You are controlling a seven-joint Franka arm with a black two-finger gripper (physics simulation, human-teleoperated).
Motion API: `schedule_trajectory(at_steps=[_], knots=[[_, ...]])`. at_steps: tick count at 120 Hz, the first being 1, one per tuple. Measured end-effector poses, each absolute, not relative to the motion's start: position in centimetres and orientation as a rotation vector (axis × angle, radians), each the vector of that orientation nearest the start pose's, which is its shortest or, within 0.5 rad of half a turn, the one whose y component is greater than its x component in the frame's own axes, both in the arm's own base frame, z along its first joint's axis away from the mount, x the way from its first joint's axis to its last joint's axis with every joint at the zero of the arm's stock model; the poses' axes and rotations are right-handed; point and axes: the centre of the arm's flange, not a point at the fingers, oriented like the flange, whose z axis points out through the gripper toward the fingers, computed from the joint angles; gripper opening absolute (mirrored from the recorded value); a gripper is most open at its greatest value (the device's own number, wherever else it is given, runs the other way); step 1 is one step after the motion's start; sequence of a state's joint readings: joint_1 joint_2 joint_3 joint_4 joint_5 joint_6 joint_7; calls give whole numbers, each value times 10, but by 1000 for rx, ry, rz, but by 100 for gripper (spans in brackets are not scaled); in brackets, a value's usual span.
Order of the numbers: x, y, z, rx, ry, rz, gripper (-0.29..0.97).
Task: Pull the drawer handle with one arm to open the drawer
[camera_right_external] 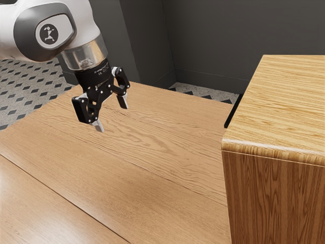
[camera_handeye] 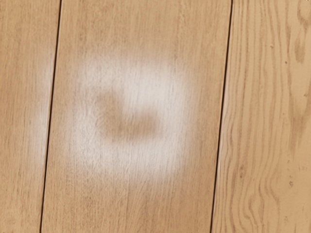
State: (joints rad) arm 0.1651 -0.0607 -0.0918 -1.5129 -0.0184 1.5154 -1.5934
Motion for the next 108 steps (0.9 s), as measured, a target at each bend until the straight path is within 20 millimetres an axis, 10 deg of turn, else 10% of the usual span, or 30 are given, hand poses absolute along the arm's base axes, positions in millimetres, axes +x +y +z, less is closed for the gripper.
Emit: schedule_trajectory(at_steps=[35, 48, 59, 86, 108], knots=[[528, 37, 678, 2049, 2308, 45, 68], [517, 34, 714, 2018, 2280, 137, 68], [502, -12, 784, 2037, 2110, 314, 68], [552, -148, 745, 2274, 1715, 372, 68], [502, -165, 808, 2219, 1424, 400, 68]])
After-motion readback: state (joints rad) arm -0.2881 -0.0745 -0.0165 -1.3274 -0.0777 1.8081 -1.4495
